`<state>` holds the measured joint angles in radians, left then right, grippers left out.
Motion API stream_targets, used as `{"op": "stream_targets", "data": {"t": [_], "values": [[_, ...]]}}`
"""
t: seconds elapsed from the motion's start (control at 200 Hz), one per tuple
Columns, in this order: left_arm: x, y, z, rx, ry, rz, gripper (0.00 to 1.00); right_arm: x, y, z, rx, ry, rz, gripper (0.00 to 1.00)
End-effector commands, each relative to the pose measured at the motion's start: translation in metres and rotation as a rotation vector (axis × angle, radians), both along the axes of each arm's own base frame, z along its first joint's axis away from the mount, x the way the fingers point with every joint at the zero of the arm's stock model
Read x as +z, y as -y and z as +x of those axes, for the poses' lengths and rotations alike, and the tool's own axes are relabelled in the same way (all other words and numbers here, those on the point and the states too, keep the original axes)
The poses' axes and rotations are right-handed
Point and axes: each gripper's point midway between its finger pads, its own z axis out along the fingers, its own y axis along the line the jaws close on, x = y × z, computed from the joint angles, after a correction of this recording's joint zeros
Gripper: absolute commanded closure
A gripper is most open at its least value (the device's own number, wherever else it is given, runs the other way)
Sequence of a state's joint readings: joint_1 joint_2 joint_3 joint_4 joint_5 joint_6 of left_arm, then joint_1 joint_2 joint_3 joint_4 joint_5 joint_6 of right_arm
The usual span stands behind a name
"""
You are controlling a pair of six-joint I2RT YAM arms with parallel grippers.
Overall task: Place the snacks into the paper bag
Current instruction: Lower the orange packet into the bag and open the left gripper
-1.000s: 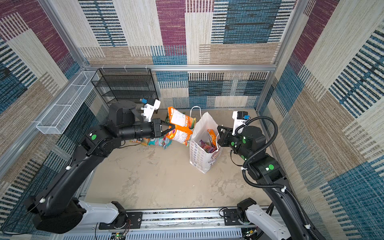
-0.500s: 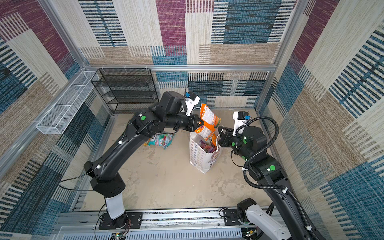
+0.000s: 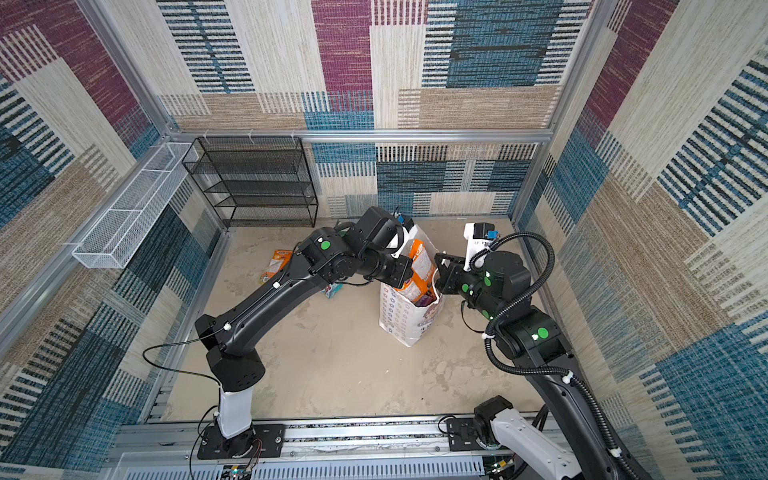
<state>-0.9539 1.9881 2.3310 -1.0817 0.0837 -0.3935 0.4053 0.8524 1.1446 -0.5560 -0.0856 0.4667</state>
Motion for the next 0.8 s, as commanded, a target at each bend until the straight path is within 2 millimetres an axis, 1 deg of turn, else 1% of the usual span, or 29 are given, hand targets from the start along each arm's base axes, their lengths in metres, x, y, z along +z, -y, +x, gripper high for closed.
{"op": "stream_targets", "data": {"t": [0.0,0.125,0.341,0.356,0.466,0.481,0.546,0.671,0.741,0.796], "values": [[0.001,0.012,-0.001,-0.036,-0.008,-0.032,1.0,0.009,-0.002,0.001,0.01,0.032,0.019,1.0],[-0.007,0.026,0.002,-0.054,-0.028,-0.044,1.0,0.005,-0.005,0.002,0.021,0.022,0.02,1.0],[-0.038,0.044,0.016,-0.058,-0.064,-0.014,1.0,0.006,-0.008,0.0,0.036,0.018,0.031,1.0],[-0.041,0.045,0.017,-0.059,-0.066,-0.009,0.99,0.007,-0.007,0.0,0.036,0.02,0.032,1.0],[-0.06,0.047,0.028,-0.044,-0.084,0.021,0.82,0.008,-0.008,-0.002,0.041,0.021,0.037,1.0],[-0.061,0.047,0.029,-0.043,-0.089,0.022,0.8,0.008,-0.008,-0.002,0.04,0.02,0.037,1.0],[-0.065,0.045,0.034,-0.03,-0.114,0.018,0.68,0.007,-0.008,-0.002,0.038,0.015,0.035,1.0],[-0.059,0.041,0.041,-0.018,-0.127,-0.01,0.47,0.005,-0.005,-0.003,0.028,0.017,0.04,1.0],[-0.053,0.04,0.039,-0.036,-0.12,-0.022,0.36,0.005,-0.003,-0.003,0.014,0.022,0.043,1.0],[-0.043,0.039,0.037,-0.053,-0.115,-0.038,0.28,0.005,0.0,-0.003,0.002,0.03,0.047,1.0]]}}
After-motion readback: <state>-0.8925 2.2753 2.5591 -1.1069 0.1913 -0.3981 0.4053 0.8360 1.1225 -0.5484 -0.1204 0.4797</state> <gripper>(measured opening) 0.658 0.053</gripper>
